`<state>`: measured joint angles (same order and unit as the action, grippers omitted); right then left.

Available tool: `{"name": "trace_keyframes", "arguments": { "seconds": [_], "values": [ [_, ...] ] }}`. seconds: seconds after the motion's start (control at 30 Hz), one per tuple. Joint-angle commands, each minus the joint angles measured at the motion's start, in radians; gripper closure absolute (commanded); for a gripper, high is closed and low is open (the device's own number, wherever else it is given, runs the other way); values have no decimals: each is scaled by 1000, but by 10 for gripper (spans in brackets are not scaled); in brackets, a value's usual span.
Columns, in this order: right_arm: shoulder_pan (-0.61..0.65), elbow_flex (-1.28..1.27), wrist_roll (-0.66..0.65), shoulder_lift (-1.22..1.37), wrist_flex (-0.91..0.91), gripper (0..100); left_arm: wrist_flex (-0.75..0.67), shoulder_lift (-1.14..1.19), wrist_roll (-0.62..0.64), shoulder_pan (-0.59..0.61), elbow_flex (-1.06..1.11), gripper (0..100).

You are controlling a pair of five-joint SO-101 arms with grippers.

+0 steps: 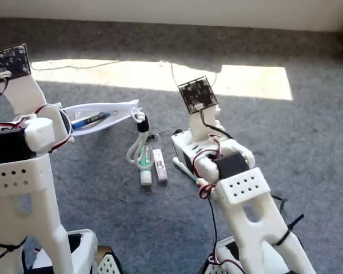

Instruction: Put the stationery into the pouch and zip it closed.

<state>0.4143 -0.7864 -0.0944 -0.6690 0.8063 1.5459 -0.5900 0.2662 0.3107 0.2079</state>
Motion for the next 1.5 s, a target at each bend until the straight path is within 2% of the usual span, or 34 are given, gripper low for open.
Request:
{"name": "trace_keyframes", "arguments": {
  "seconds": [0.0,0.13,0.43,0.57,0.93,1.13,1.33,1.47],
  "values": [
    [-21,64,-32,74,4,854,-34,12,2,16,21,989],
    [-18,58,-95,156,4,854,-48,12,2,15,28,989],
    [8,64,-104,360,4,854,-48,12,2,15,28,989],
    [27,65,-180,426,1,854,-48,12,2,15,28,989],
    [88,67,-181,461,-4,854,-48,12,2,15,28,989],
    [74,58,-181,464,-127,854,-48,12,2,15,28,989],
    [70,59,-181,473,-134,854,-48,12,2,15,28,989],
    [50,64,-181,578,-134,854,-46,12,2,15,28,989]
  ]
}}
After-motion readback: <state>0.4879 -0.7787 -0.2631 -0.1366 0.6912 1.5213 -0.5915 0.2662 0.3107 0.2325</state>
